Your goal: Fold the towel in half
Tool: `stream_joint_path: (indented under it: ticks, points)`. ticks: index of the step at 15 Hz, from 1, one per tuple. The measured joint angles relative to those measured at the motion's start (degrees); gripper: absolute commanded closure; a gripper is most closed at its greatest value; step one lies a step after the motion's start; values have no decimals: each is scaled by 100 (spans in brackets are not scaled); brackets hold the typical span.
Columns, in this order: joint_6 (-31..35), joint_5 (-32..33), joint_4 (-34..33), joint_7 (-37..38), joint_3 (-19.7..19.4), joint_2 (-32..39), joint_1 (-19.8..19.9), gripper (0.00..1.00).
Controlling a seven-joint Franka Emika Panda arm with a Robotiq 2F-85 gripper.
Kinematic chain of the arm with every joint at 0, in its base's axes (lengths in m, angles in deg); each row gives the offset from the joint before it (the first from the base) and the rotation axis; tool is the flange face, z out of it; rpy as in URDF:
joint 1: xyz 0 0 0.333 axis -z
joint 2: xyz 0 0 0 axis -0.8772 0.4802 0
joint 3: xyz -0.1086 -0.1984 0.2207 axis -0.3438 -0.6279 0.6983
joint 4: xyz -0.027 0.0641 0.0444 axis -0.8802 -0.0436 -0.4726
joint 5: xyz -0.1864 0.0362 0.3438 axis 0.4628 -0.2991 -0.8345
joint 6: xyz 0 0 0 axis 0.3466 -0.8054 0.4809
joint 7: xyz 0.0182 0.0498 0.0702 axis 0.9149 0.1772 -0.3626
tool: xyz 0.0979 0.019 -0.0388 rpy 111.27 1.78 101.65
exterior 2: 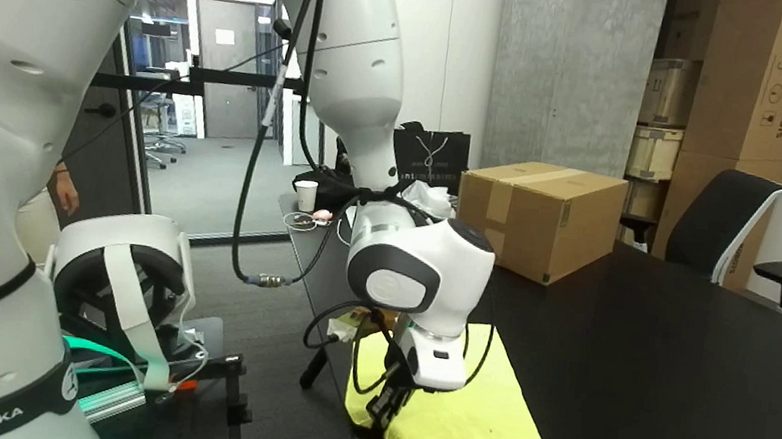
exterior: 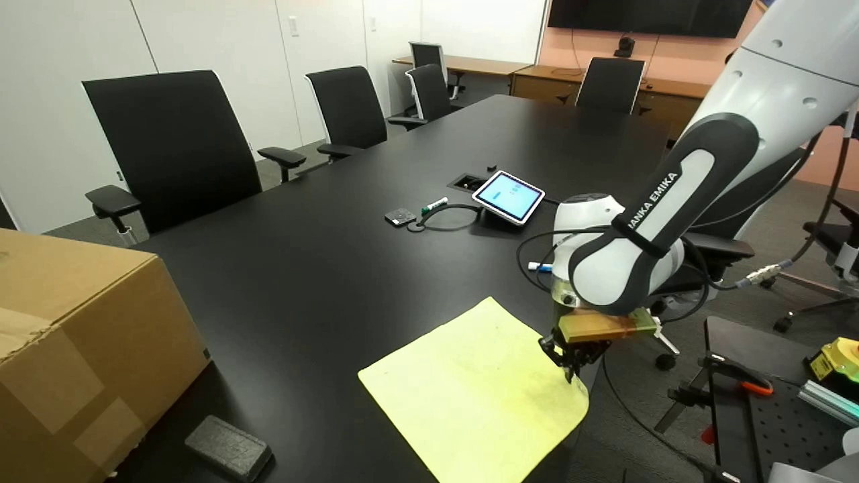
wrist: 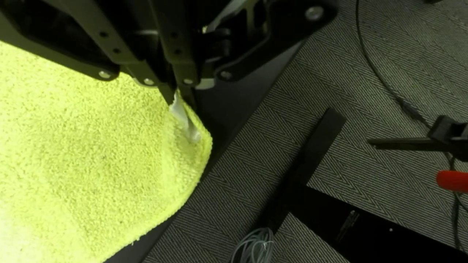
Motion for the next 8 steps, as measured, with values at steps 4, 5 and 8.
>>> stream_joint_path:
  ticks: [4,5,8]
  points:
    - [-427,-21,-97,-25,5,-51,61,92]
    - [-564,-35,-179,-25,5,-61,83,92]
    - [-1056,-67,-556,-24,-2,-125,158,93]
